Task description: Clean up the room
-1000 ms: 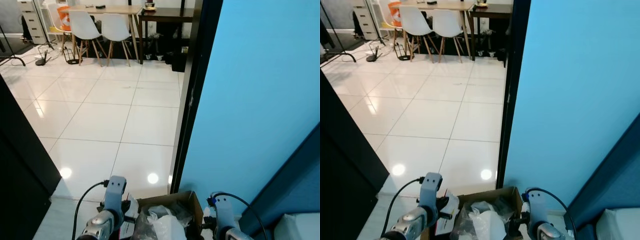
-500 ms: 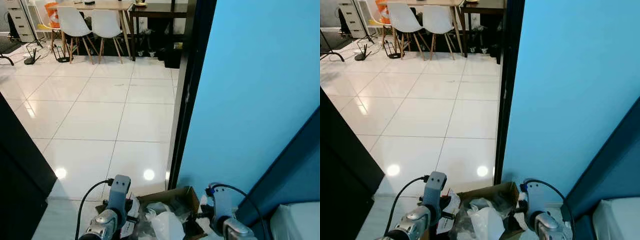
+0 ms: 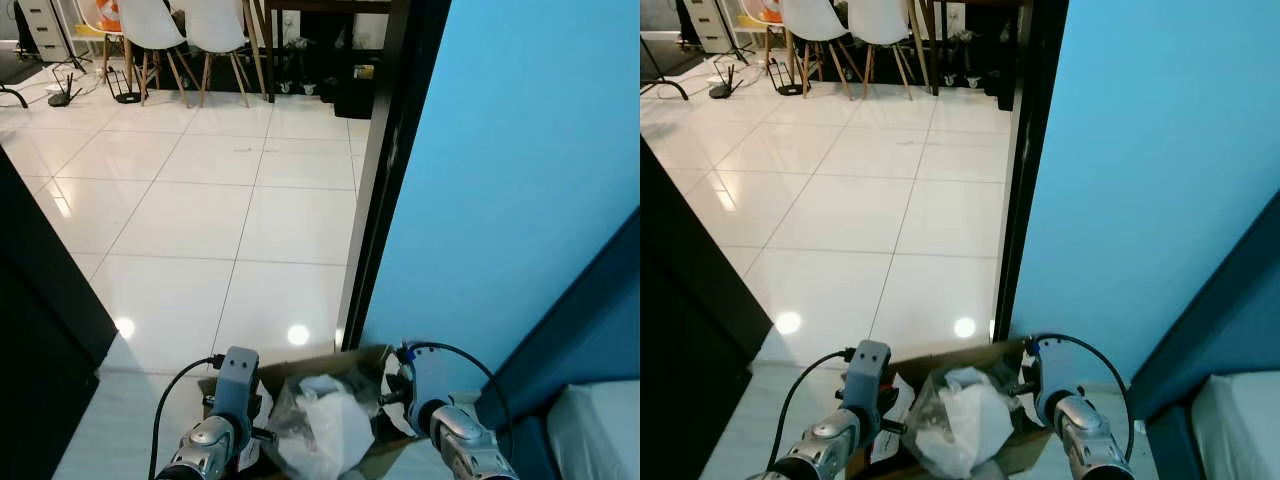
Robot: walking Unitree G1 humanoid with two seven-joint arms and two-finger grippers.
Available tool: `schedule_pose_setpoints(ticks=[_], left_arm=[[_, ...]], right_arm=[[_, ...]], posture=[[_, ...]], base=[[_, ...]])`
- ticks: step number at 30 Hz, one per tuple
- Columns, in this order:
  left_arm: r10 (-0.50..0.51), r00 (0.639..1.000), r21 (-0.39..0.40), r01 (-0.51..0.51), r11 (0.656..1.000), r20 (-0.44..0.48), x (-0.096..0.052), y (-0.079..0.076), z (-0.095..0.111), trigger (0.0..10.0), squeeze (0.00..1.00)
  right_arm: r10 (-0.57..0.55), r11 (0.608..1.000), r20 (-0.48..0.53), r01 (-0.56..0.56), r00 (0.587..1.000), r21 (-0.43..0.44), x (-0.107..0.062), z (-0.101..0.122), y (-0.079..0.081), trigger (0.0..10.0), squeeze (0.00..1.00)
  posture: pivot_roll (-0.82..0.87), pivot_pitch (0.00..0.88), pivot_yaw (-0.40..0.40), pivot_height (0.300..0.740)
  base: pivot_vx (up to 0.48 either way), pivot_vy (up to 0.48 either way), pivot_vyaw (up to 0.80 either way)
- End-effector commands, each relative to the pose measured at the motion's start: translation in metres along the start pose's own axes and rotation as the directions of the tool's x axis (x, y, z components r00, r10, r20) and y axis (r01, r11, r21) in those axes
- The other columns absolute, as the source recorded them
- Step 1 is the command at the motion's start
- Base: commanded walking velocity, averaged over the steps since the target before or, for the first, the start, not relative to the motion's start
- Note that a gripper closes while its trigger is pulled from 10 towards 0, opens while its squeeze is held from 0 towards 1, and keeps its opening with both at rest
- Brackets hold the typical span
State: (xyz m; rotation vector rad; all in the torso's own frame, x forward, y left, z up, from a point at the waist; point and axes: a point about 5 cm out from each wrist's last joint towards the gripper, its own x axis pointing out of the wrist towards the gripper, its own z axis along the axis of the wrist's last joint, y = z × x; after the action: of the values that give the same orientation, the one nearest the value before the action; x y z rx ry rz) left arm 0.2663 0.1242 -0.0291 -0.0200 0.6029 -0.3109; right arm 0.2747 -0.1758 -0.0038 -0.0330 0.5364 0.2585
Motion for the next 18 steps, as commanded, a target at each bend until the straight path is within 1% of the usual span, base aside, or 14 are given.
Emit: schedule_pose_setpoints(ticks=[1, 5, 8, 10, 11, 14, 17, 18], left_arm=[[-0.002, 1.0, 0.013, 0.002, 1.0, -0.017, -0.001, -0.001, -0.005, 10.0, 0.0], [0.009, 1.0, 0.041, -0.008, 0.999, -0.016, -0.001, -0.001, -0.004, 10.0, 0.0], [0.052, 0.999, 0.077, -0.053, 0.996, 0.006, 0.0, 0.003, 0.002, 10.0, 0.0], [0.076, 0.997, 0.086, -0.077, 0.993, 0.021, 0.001, 0.006, 0.007, 10.0, 0.0], [0.076, 0.997, 0.086, -0.077, 0.993, 0.021, 0.001, 0.006, 0.007, 10.0, 0.0], [0.103, 0.993, 0.076, -0.107, 0.991, 0.059, 0.003, 0.011, 0.019, 10.0, 0.0], [0.105, 0.992, 0.07, -0.11, 0.991, 0.073, 0.004, 0.012, 0.024, 10.0, 0.0], [0.106, 0.99, 0.064, -0.112, 0.992, 0.093, 0.005, 0.013, 0.03, 10.0, 0.0]], right_arm=[[0.003, 1.0, -0.007, -0.003, 1.0, -0.004, 0.0, -0.001, 0.003, 10.0, 0.0], [0.002, 1.0, 0.025, -0.001, 1.0, -0.015, -0.001, 0.007, 0.005, 10.0, 0.0], [0.024, 0.999, 0.084, -0.021, 0.996, -0.028, -0.003, 0.019, 0.008, 10.0, 0.0], [0.036, 0.999, 0.107, -0.032, 0.994, -0.038, -0.005, 0.023, 0.01, 10.0, 0.0], [0.036, 0.999, 0.107, -0.032, 0.994, -0.038, -0.005, 0.023, 0.01, 10.0, 0.0], [0.043, 0.998, 0.119, -0.038, 0.992, -0.044, -0.006, 0.028, 0.013, 10.0, 0.0], [0.046, 0.998, 0.121, -0.041, 0.992, -0.045, -0.006, 0.029, 0.013, 10.0, 0.0], [0.049, 0.998, 0.123, -0.044, 0.991, -0.044, -0.005, 0.03, 0.015, 10.0, 0.0]], posture=[[-0.38, 0.113, -0.012, 0.595], [-0.39, 0.123, -0.013, 0.58], [-0.4, 0.136, -0.015, 0.566], [-0.41, 0.143, -0.016, 0.562], [-0.41, 0.143, -0.016, 0.562], [-0.4, 0.151, -0.016, 0.562], [-0.4, 0.151, -0.016, 0.562], [-0.39, 0.155, -0.015, 0.562]], base=[[0.0, 0.0, 0.0], [0.0, 0.0, 0.0], [0.0, 0.0, 0.0], [0.0, 0.0, 0.0], [0.0, 0.0, 0.0], [0.0, 0.0, 0.0], [0.0, 0.0, 0.0], [0.0, 0.0, 0.0]])
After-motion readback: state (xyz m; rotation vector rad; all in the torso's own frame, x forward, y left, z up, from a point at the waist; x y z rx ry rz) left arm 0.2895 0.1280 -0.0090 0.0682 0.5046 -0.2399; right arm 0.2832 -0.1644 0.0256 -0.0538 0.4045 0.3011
